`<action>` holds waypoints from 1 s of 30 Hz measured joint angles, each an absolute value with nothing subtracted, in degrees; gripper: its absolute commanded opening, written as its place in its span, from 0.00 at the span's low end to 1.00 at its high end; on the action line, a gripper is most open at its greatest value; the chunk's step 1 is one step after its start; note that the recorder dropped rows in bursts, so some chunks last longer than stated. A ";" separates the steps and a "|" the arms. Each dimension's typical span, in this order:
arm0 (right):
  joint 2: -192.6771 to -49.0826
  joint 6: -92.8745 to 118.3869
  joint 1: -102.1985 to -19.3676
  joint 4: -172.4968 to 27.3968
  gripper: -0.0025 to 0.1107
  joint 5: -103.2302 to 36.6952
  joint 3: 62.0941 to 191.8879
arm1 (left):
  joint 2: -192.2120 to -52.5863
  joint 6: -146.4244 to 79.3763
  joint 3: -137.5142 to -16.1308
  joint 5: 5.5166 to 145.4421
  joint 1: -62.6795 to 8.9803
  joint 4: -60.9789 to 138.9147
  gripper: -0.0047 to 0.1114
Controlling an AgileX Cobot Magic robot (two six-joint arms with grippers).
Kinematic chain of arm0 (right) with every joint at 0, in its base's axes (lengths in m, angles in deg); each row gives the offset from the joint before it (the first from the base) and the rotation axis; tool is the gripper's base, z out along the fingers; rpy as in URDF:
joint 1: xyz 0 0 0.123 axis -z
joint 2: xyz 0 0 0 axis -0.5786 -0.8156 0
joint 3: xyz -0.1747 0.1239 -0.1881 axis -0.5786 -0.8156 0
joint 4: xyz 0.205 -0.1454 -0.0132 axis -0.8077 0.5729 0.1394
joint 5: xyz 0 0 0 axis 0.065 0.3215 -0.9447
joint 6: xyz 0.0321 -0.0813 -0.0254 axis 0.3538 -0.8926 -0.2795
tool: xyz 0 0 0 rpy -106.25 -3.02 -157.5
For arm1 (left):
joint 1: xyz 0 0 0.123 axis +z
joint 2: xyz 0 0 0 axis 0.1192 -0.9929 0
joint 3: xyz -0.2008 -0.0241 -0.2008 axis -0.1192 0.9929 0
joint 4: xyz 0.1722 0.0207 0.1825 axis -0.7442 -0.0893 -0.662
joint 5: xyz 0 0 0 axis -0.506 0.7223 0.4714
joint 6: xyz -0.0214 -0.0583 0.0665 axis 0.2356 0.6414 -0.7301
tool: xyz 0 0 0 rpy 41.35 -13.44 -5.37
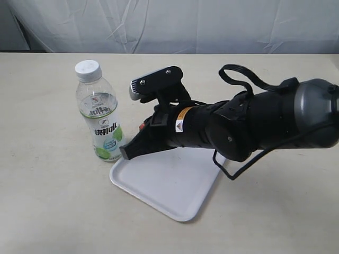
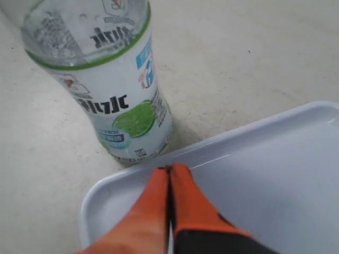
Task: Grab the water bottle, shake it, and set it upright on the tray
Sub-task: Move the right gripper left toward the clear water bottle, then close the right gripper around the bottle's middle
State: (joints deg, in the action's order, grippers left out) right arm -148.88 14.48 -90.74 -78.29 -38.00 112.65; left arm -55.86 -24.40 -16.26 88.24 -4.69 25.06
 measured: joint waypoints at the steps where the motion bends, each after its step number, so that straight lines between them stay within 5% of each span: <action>1: -148.88 14.48 -90.74 -78.29 0.04 -38.51 112.65 | -55.86 -24.40 -16.26 88.24 -4.69 25.06 0.04; 6: -148.88 14.63 -90.74 -78.98 0.37 -41.17 112.65 | -55.86 -24.40 -16.26 88.24 -4.69 25.06 0.04; 11: -148.88 14.63 -90.74 -79.64 0.94 -43.43 112.65 | -55.86 -24.40 -16.26 88.24 -4.69 25.06 0.04; 30: -157.05 14.39 -94.78 -76.33 0.94 -51.51 119.45 | -55.86 -24.40 -16.26 88.24 -4.69 25.06 0.04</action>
